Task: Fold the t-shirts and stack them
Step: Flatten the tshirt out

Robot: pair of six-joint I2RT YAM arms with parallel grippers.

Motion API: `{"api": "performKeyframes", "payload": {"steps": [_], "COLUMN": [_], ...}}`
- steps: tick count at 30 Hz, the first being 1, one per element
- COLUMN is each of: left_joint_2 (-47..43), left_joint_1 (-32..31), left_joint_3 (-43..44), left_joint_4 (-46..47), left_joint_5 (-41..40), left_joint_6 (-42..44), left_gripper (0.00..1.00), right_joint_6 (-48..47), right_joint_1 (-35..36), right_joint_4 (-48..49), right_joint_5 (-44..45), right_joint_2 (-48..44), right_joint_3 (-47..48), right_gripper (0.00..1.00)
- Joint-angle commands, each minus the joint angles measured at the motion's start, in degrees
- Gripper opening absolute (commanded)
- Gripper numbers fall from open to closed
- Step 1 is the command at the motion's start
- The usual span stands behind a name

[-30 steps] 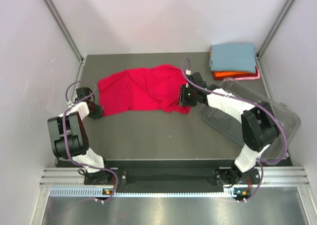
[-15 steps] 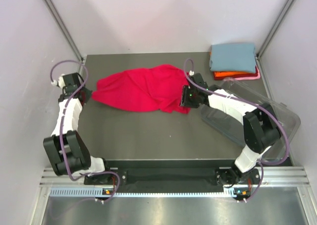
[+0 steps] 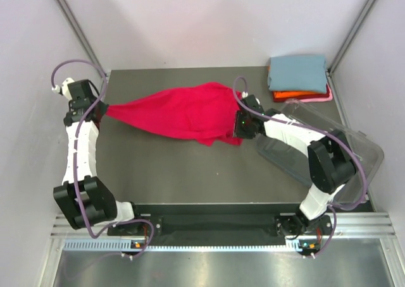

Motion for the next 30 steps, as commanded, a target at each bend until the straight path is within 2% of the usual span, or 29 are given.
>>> {"api": "performKeyframes", "payload": {"steps": [1, 5, 10, 14, 16, 21, 30], "left_joint_2": [1.42, 3.18, 4.85, 4.94, 5.21, 5.38, 4.86], "left_joint_1": [1.26, 1.18, 1.18, 1.18, 1.18, 1.18, 1.26], "left_joint_3": [7.58, 11.28, 9.79, 8.74, 8.39, 6.98, 4.61], "left_joint_4": [-1.94, -3.0, -2.21, -1.42, -1.24, 0.34, 1.48], "left_joint_5": [-1.71, 1.62, 4.79, 4.88, 5.32, 7.42, 8.57], "left_joint_6": [3.39, 3.05, 2.43, 2.96, 3.05, 2.61, 2.52], "left_gripper": [0.0, 0.0, 0.0, 0.0, 0.0, 0.0, 0.0], "right_joint_6": [-0.99, -0.2, 0.42, 0.94, 1.9, 3.58, 3.67], "right_joint_1": [0.55, 0.73, 1.78, 3.54, 4.94, 6.18, 6.7], "right_joint_4": [0.98, 1.32, 2.9, 2.99, 3.87, 6.42, 5.63], "right_joint_5": [1.72, 0.67, -0.74, -1.97, -2.5, -2.76, -0.65], "right_joint_2": [1.18, 2.06, 2.68, 2.42, 1.8, 1.8, 5.14], "right_joint_3": [1.66, 2.28, 2.98, 2.54, 1.58, 0.26, 1.66], "right_gripper": [0.32, 0.36, 0.39, 0.31, 0.31, 0.41, 0.4]}}
